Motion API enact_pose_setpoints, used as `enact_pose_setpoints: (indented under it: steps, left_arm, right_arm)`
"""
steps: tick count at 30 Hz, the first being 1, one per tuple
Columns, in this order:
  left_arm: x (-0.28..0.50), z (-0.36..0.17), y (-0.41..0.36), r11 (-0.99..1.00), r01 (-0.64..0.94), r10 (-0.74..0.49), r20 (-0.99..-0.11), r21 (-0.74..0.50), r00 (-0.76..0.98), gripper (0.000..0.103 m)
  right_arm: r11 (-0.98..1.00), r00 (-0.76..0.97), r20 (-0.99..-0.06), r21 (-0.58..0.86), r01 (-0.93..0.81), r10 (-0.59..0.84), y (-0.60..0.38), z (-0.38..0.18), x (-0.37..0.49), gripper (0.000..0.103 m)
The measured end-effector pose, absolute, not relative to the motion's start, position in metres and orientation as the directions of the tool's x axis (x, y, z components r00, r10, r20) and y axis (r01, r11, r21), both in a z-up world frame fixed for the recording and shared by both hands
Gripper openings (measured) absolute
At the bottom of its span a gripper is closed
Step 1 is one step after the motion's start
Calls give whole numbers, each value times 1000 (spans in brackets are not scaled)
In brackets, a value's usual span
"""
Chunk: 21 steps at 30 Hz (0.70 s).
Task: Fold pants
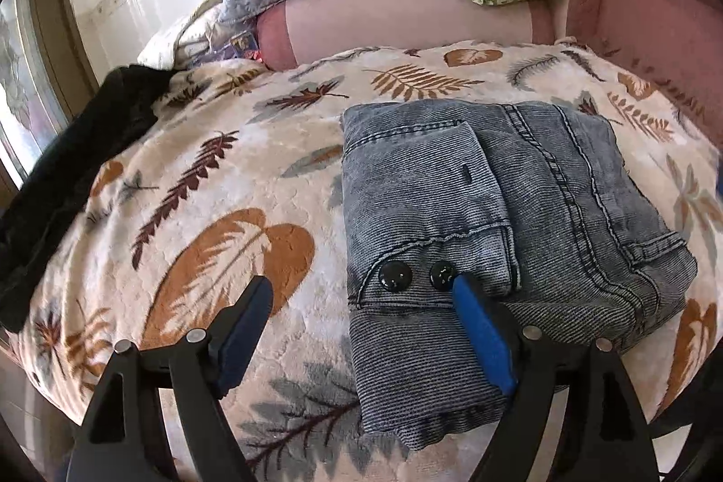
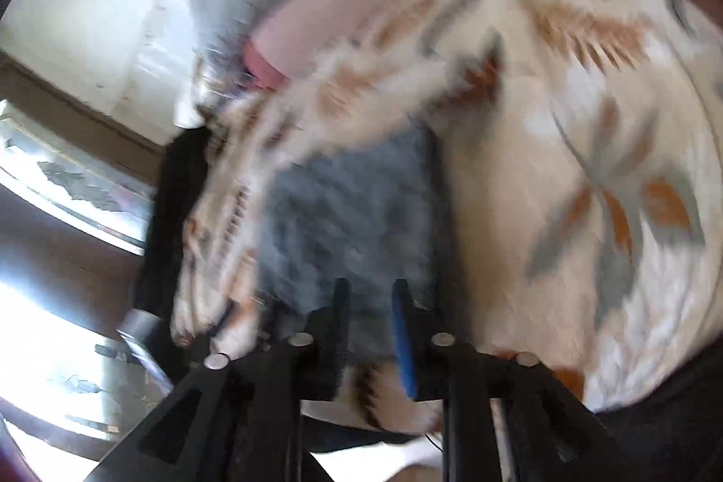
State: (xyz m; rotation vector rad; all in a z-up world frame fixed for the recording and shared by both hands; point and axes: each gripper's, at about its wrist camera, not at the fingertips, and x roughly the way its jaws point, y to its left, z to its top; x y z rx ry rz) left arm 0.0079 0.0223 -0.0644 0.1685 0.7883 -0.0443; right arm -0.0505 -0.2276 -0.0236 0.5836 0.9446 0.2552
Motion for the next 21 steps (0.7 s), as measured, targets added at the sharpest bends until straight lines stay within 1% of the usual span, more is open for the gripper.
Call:
enact_pose_setpoints:
  steps: [1, 3, 5, 6, 7, 8, 9, 11, 13, 14, 15, 16, 17, 18, 20, 21]
  left_arm:
    - [7, -64, 23, 985, 104, 23, -707, 135, 707, 83]
    - [7, -67, 20, 985, 107, 22, -704, 139, 710, 83]
    - [7, -68, 21, 986, 107, 13, -704, 126, 710, 83]
    - [7, -68, 22, 987, 108, 6, -704, 117, 710, 83]
    - [8, -65, 24, 989, 113, -12, -706, 97, 708, 83]
    - [8, -63, 27, 990, 119, -33, -709, 73, 705, 82]
    - [9, -57, 31, 991, 131, -68, -718, 33, 693, 82]
    - [4, -35, 43, 992, 115, -120, -666, -53, 736, 82]
    - [4, -23, 45, 993, 92, -115, -627, -69, 771, 82]
    - [11, -27, 39, 994, 103, -102, -647, -38, 755, 82]
    - [18, -39, 31, 992, 124, -87, -692, 4, 717, 82]
    - [27, -63, 19, 986, 155, -49, -760, 68, 648, 82]
    - [24, -73, 17, 985, 143, -28, -745, 91, 667, 83]
    - [20, -72, 18, 987, 136, -36, -720, 81, 693, 83]
    - [20, -69, 18, 986, 144, -39, -725, 84, 688, 83]
    - [21, -70, 17, 985, 148, -42, -726, 84, 686, 83]
  right_arm:
    - [812, 578, -667, 584, 13, 470, -222, -17, -47, 39]
    - [797, 569, -646, 603, -28, 509, -209, -12, -32, 48]
    - [791, 523, -665, 611, -29, 533, -197, -30, -18, 48]
    - [819, 482, -713, 574, -14, 508, -191, -50, -13, 48]
    - [851, 414, -782, 524, 35, 465, -188, -81, -10, 47]
    - [836, 372, -791, 544, 65, 486, -190, -109, -13, 43]
    - [833, 447, -755, 552, 38, 480, -196, -113, -24, 32]
    - [827, 440, -749, 561, 23, 496, -201, -106, -31, 32]
    - [821, 410, -759, 570, 42, 506, -205, -103, -26, 31]
    - [826, 397, -768, 563, 41, 503, -204, -102, -24, 31]
    - [832, 382, -779, 553, 42, 498, -203, -99, -22, 32]
    - [842, 362, -793, 538, 38, 490, -200, -95, -19, 34]
    - [856, 345, -810, 516, 35, 474, -199, -88, -16, 34]
    - [861, 352, -812, 507, 35, 464, -194, -80, -9, 34]
    - [858, 410, -784, 514, 8, 466, -194, -54, 2, 36]
    - [855, 437, -767, 519, -7, 469, -194, -40, 10, 40]
